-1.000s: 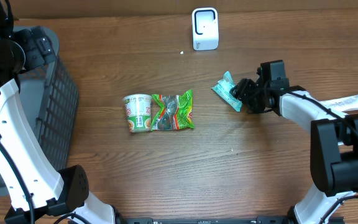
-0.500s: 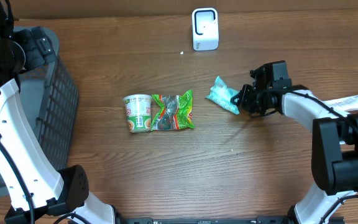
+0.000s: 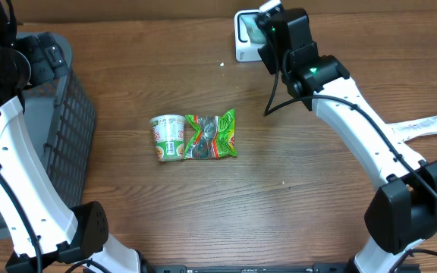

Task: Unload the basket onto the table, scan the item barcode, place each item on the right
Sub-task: 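Lift the wipes pack and carry it to the white scanner, then hold the wipes pack barcode in front of the scanner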

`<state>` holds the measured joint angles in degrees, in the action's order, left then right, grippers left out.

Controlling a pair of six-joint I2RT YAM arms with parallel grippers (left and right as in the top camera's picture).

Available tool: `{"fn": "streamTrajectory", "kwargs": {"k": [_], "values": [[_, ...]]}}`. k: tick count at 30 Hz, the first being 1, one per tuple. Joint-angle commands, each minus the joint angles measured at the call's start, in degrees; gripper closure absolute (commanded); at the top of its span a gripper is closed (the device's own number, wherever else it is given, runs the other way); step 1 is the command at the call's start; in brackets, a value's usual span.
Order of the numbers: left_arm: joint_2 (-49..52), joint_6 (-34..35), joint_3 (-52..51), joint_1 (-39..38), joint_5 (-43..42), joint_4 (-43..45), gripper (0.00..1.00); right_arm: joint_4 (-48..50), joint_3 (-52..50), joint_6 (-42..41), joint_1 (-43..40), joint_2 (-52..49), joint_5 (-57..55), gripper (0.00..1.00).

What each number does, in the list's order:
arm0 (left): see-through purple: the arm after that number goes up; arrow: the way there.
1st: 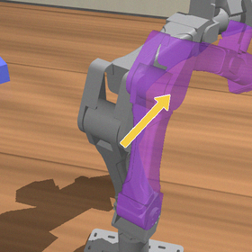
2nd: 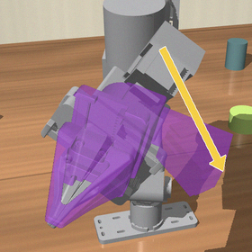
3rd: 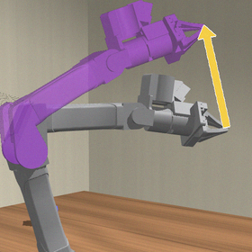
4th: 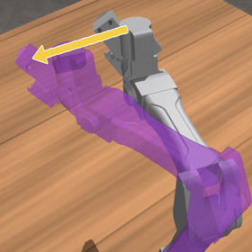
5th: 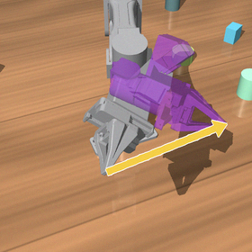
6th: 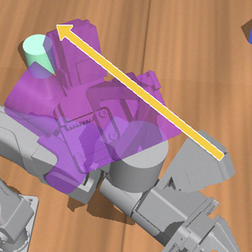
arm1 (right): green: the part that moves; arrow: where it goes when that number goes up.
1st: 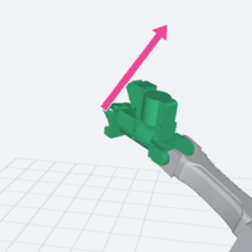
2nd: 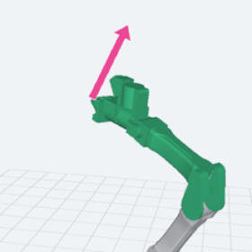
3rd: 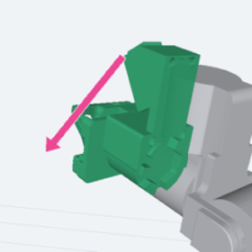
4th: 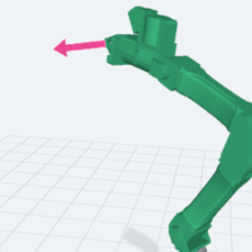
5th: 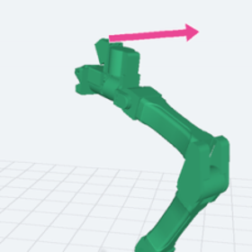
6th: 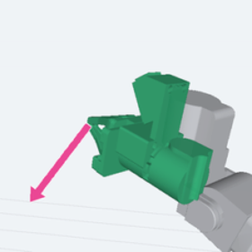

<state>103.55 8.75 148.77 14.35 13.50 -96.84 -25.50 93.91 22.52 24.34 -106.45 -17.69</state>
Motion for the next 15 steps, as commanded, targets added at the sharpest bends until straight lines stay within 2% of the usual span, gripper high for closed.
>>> {"fn": "streamTrajectory", "kwargs": {"k": [1, 4, 9, 15], "values": [[0.2, -0.9, 0.1, -0.1, 0.0, 0.0, 0.0, 9.0, 1.3, 20.7, 0.1, 0.7, -7.1, 0.96], [0.2, -0.9, 0.1, -0.1, 0.0, 0.0, 0.0, 16.9, 1.3, 26.9, -0.1, -1.3, -9.9, 0.96], [0.2, -0.9, 0.1, -0.1, 0.0, 0.0, 0.0, 29.1, 1.3, 42.1, -0.1, -6.6, -14.7, 0.96], [0.2, -0.9, 0.1, -0.1, 0.0, 0.0, 0.0, 39.5, 1.3, 51.6, -0.1, -13.2, -16.6, 0.96]]}}
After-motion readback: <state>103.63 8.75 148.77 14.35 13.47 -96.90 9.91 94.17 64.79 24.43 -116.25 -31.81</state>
